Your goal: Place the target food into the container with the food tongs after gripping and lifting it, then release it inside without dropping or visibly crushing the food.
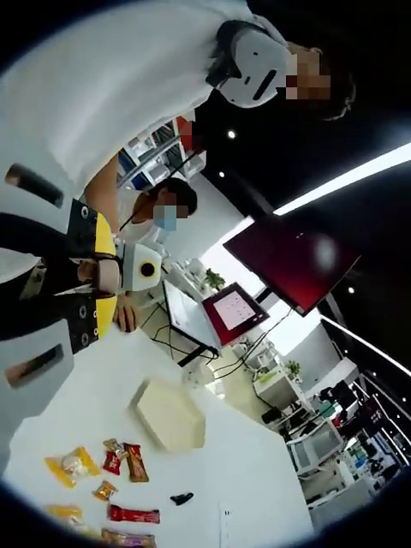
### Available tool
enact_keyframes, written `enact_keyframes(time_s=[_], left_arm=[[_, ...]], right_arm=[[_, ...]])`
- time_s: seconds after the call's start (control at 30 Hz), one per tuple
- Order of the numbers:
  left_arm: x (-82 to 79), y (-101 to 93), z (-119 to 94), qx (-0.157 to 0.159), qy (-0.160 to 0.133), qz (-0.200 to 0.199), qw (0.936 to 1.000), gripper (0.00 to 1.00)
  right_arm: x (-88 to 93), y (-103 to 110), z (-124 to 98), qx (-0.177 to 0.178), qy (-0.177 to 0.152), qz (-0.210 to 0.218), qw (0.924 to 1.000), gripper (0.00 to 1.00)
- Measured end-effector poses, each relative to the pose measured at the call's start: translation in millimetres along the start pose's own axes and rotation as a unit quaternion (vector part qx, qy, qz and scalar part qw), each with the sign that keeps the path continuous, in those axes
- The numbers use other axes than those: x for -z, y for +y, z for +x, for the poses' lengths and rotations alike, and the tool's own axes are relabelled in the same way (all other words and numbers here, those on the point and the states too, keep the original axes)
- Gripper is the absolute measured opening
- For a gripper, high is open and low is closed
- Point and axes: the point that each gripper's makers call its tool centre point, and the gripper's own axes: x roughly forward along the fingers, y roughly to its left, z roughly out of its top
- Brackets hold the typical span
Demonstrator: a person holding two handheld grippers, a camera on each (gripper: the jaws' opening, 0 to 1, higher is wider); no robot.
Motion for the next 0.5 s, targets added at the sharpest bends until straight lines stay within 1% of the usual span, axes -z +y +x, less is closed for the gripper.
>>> enact_keyframes(time_s=[0.07,0.1,0.13,0.17,0.2,0.23,0.27,0.33,0.4,0.43,0.47,0.5], left_arm=[[7.2,-1.6,-1,0.002,0.028,-0.007,0.9996,0.23],[5.9,-2.3,-2,0.003,0.026,0.005,0.9997,0.21],[5.6,-5.6,-4,0.009,0.028,0.028,0.9992,0.17],[6.3,-7.3,-4,0.009,0.031,0.021,0.9992,0.15],[6.3,-9.0,-4,0.007,0.035,0.023,0.9991,0.14],[6.7,-10.2,-5,0.007,0.039,0.027,0.9989,0.13],[8.4,-10.8,-7,0.007,0.050,0.038,0.9980,0.12],[7.6,-12.1,-9,0.006,0.058,0.046,0.9972,0.12],[7.3,-13.3,-7,0.006,0.071,0.055,0.9959,0.11],[6.9,-13.7,-6,0.006,0.074,0.059,0.9955,0.11],[6.9,-12.4,-6,0.006,0.078,0.062,0.9950,0.11],[8.3,-12.7,-6,0.009,0.087,0.065,0.9941,0.11]], right_arm=[[2.8,1,5,-0.003,0.008,0.001,1.0000,0.13],[3.6,0,6,-0.004,0.008,0.003,1.0000,0.14],[4.8,1,7,-0.008,0.010,0.010,0.9999,0.14],[5.1,1,8,-0.011,0.011,0.017,0.9997,0.14],[6.2,0,9,-0.010,0.013,0.026,0.9995,0.14],[6.7,1,10,-0.010,0.015,0.024,0.9996,0.14],[9.2,5,12,-0.017,0.024,0.018,0.9994,0.14],[13.8,7,15,-0.018,0.036,0.015,0.9991,0.15],[24.4,10,22,-0.023,0.062,0.009,0.9978,0.16],[28.1,10,25,-0.023,0.069,0.007,0.9973,0.17],[29.1,10,27,-0.022,0.069,0.005,0.9974,0.17],[30.6,11,29,-0.024,0.071,0.003,0.9972,0.16]])
